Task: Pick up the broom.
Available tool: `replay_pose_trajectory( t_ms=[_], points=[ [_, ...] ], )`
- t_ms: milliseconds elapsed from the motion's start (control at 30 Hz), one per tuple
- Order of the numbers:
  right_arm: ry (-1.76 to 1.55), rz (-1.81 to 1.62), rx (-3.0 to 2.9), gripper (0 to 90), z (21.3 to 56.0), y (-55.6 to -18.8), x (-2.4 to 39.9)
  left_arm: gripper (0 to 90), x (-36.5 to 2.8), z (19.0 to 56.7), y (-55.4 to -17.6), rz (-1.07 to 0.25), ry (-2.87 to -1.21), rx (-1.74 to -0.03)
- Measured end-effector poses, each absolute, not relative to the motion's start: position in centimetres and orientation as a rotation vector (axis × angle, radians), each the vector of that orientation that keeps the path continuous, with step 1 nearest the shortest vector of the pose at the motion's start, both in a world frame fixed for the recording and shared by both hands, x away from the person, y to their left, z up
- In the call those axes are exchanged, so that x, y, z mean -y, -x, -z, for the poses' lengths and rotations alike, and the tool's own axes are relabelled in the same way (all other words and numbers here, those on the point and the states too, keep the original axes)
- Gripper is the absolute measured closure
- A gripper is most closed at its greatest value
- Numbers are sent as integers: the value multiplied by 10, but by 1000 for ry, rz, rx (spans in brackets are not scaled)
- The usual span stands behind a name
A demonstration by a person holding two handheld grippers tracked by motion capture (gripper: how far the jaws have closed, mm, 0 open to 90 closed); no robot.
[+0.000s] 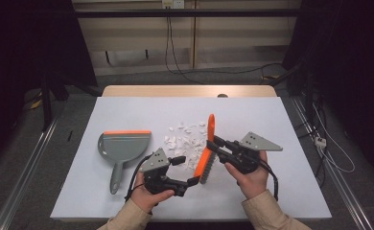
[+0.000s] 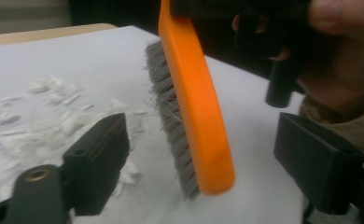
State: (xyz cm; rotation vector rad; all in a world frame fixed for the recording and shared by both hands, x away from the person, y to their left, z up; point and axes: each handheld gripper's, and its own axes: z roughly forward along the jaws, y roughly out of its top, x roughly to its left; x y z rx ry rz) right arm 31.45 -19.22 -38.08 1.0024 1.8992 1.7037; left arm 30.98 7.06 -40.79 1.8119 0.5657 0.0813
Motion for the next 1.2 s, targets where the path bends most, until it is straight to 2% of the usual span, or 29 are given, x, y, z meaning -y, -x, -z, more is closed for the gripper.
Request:
replay_pose_trajectory(
  t_ms=[233, 400, 633, 867, 1133, 1200],
  points=[
    [-964, -1707, -1890, 717, 371, -319, 168, 400, -72, 415, -314, -129, -1881, -648],
    [-940, -1665, -1894, 715, 369, -321, 158, 677, -74, 417, -313, -201, -1937, -694],
    [-966, -1673, -1866, 704, 370, -322, 150, 700, -78, 414, -310, -284, -1934, -734],
    [-1058, -1678, -1829, 416, 372, -321, 145, 704, -91, 408, -313, -337, -1849, -805],
    [-1307, -1703, -1869, 314, 387, -321, 123, 704, -98, 409, -317, -398, -1815, -850],
    [-1370, -1733, -1844, 348, 390, -322, 116, 704, -96, 410, -317, -421, -1827, -844]
  ],
)
